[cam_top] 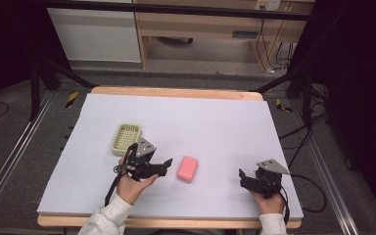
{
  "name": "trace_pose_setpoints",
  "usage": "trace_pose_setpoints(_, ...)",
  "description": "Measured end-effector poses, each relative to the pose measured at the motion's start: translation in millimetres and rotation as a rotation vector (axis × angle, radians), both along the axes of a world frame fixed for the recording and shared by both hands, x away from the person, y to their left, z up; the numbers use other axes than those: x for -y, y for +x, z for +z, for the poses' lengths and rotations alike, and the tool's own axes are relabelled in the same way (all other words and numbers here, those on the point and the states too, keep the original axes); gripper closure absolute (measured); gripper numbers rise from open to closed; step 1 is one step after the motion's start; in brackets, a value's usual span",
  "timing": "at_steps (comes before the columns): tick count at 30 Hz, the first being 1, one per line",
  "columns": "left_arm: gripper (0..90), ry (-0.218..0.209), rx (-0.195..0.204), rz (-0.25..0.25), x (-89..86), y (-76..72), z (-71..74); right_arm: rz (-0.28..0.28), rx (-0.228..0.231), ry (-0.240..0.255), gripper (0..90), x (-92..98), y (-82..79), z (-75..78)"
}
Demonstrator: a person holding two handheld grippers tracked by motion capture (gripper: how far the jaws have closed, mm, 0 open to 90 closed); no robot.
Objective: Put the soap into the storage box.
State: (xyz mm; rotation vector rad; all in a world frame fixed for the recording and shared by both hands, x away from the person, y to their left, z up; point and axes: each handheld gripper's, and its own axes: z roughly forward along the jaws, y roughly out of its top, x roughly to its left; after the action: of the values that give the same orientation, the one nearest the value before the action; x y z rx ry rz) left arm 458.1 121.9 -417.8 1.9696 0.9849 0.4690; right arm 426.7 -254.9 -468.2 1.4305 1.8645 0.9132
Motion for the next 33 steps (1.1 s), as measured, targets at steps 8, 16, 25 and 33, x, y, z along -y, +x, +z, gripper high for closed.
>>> trace_pose_setpoints(8,24.9,0.012,-0.014,0.005,7.8,4.5,-4.5,0.000,0.001,0.001,12.6,0.1,-0.2,0.1)
trace_pose_setpoints(16,24.2,0.017,-0.023,0.001,15.3,7.4,-7.4,0.001,-0.001,-0.001,12.6,-0.1,-0.1,0.0)
trace_pose_setpoints(25,22.6,0.029,-0.034,-0.014,28.9,8.6,-11.8,0.000,0.000,0.000,12.6,0.2,-0.3,0.1)
trace_pose_setpoints(33,21.6,0.044,-0.042,-0.028,38.0,9.9,-15.6,0.001,-0.001,0.000,12.6,0.5,-0.3,-0.1)
